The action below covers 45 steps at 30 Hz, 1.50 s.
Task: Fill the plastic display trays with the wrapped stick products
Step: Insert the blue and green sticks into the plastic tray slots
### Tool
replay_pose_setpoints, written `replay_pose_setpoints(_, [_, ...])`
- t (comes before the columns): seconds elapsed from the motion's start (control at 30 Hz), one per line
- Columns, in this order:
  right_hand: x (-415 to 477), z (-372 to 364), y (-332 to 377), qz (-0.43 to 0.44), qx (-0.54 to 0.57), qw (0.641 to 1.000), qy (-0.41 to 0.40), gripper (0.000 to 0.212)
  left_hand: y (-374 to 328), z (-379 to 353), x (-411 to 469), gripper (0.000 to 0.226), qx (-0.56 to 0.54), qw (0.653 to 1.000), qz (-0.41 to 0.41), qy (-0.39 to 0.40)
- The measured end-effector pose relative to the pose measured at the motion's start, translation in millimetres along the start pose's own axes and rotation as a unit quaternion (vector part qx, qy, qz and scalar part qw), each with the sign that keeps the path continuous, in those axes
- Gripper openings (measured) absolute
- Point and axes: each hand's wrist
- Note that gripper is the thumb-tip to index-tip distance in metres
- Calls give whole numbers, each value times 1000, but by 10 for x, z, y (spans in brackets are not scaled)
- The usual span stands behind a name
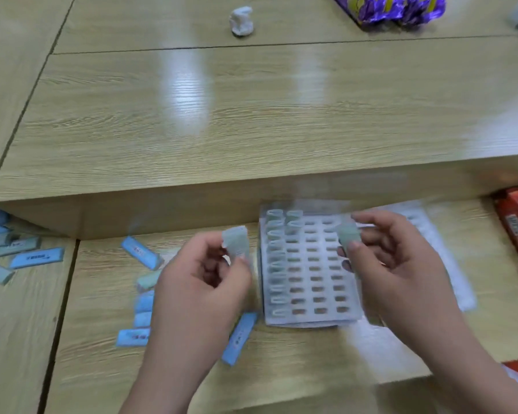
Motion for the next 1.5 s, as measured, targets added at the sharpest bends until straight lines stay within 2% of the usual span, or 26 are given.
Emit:
replay_pose_setpoints(0.1, [124,2,-100,21,-22,1000,0,40,-56,-183,54,13,-3,1000,-19,12])
replay_pose_setpoints(0.3, [297,-204,-137,38,16,999,11,19,-21,-354,140,12,22,999,-40,9])
replay_pose_setpoints(0.63, [382,-344,-297,95,-44,994,44,32,24,-474,97,23,19,999,-30,-10])
replay_pose_setpoints(0.8, [403,-355,-349,124,-68,989,35,20,39,-499,96,23,18,1000,-21,-5])
replay_pose_setpoints(1.07, [405,-347,-390,136,-104,985,32,15,87,-535,128,23,30,999,-23,-3])
replay_pose_setpoints(1.2, [423,-306,-389,177,-143,973,44,13,92,-561,141,23,22,999,-26,-2])
replay_pose_setpoints(1.4, [380,-360,-363,246,-268,929,63,17,113,-620,131,23,53,998,-34,14])
replay_pose_setpoints(1.5, [398,-287,-317,239,-240,940,42,22,154,-635,140,22,64,997,-29,7])
Point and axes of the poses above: each hand's wrist, its own x-axis towards the middle knuckle, its own z-axis out of the back of the hand, y = z × x
